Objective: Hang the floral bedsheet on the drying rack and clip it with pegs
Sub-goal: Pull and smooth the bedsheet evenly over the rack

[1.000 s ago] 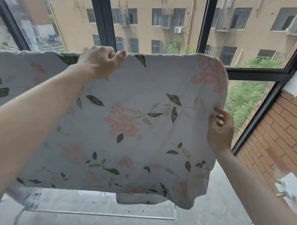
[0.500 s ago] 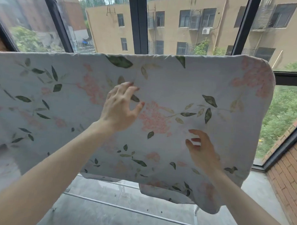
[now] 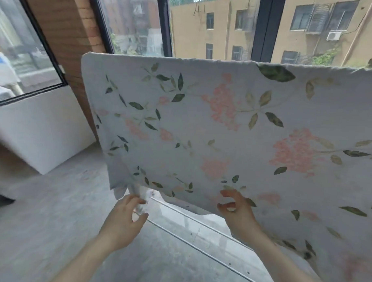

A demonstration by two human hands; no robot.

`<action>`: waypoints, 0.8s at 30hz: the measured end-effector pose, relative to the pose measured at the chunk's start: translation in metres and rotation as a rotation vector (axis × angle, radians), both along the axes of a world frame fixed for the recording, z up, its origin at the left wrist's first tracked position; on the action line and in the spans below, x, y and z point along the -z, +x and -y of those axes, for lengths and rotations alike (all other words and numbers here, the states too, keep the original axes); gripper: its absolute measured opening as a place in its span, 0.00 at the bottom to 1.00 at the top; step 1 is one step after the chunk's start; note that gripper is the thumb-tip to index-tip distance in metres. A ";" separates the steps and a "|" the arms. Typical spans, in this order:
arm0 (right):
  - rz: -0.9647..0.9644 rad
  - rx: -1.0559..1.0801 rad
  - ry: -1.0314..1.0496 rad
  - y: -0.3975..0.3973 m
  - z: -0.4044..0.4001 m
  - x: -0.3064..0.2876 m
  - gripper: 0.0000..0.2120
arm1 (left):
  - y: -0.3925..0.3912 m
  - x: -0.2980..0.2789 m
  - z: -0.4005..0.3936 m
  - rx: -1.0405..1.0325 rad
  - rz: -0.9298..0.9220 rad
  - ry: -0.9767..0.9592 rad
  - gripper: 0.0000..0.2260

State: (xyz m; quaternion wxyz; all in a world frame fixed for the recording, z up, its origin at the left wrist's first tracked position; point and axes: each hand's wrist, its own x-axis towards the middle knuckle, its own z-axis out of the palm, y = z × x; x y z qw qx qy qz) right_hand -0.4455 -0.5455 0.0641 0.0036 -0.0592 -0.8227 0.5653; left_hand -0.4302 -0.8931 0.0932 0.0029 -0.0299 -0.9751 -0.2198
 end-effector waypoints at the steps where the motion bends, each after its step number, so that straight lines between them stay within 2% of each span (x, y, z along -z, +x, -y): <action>1: 0.010 -0.023 0.003 -0.002 0.024 0.002 0.16 | 0.008 0.006 0.021 -0.014 0.014 -0.002 0.15; 9: 0.063 -0.159 -0.015 0.005 0.177 0.017 0.16 | 0.034 0.025 0.144 -0.150 0.089 0.085 0.13; 16: 0.122 -0.197 -0.013 -0.022 0.233 0.024 0.14 | 0.008 0.033 0.185 -0.175 0.110 0.157 0.12; 24: 0.144 -0.251 -0.067 -0.107 0.294 0.047 0.16 | -0.067 0.040 0.235 -0.204 0.112 0.159 0.16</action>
